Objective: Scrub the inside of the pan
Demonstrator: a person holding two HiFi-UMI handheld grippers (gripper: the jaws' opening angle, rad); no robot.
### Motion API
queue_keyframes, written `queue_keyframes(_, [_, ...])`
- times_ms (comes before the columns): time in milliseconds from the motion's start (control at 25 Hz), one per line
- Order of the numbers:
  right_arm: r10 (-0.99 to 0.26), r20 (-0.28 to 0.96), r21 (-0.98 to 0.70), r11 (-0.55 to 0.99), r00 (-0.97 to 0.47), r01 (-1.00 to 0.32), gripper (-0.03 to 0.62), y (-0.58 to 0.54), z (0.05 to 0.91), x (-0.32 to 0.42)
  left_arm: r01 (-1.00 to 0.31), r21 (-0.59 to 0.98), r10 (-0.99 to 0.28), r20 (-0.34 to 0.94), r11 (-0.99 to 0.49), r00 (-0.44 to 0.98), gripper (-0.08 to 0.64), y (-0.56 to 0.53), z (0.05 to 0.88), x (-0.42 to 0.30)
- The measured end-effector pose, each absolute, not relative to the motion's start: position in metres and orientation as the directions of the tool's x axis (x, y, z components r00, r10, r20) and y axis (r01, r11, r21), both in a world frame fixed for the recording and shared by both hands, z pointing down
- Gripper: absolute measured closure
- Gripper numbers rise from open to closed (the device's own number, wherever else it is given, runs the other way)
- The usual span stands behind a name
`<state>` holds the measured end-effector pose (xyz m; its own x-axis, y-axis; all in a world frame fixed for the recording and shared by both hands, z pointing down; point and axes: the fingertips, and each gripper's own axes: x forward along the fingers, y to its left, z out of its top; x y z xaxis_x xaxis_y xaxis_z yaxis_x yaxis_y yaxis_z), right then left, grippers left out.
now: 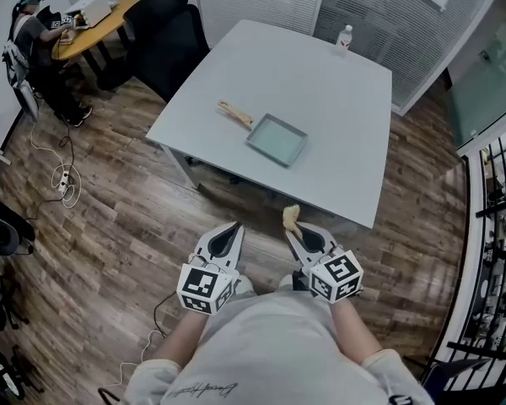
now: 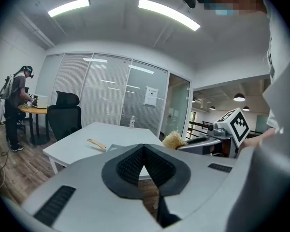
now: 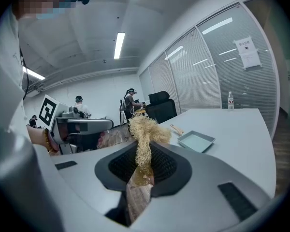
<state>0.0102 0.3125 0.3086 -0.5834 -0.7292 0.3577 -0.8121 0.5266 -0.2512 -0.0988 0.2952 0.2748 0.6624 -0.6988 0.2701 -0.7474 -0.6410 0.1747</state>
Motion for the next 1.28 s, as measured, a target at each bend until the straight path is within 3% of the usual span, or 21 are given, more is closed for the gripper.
queue_keyframes(560, [-0.747, 0.378, -0.262, 0.48, -0.547, -0.837, 0.52, 0.304, 0.325, 0.008, -0.724, 0.207, -0.674, 0.268, -0.658, 0.688, 0.549, 0.272, 0.289, -0.105])
queue_keyframes(1280, [-0.7, 0.365, -0.268, 0.553, -0.614, -0.789, 0.52, 0.135, 0.326, 0.062, -0.775, 0.199, -0.726, 0.27, -0.6, 0.632, 0.551, 0.115, 0.291, -0.05])
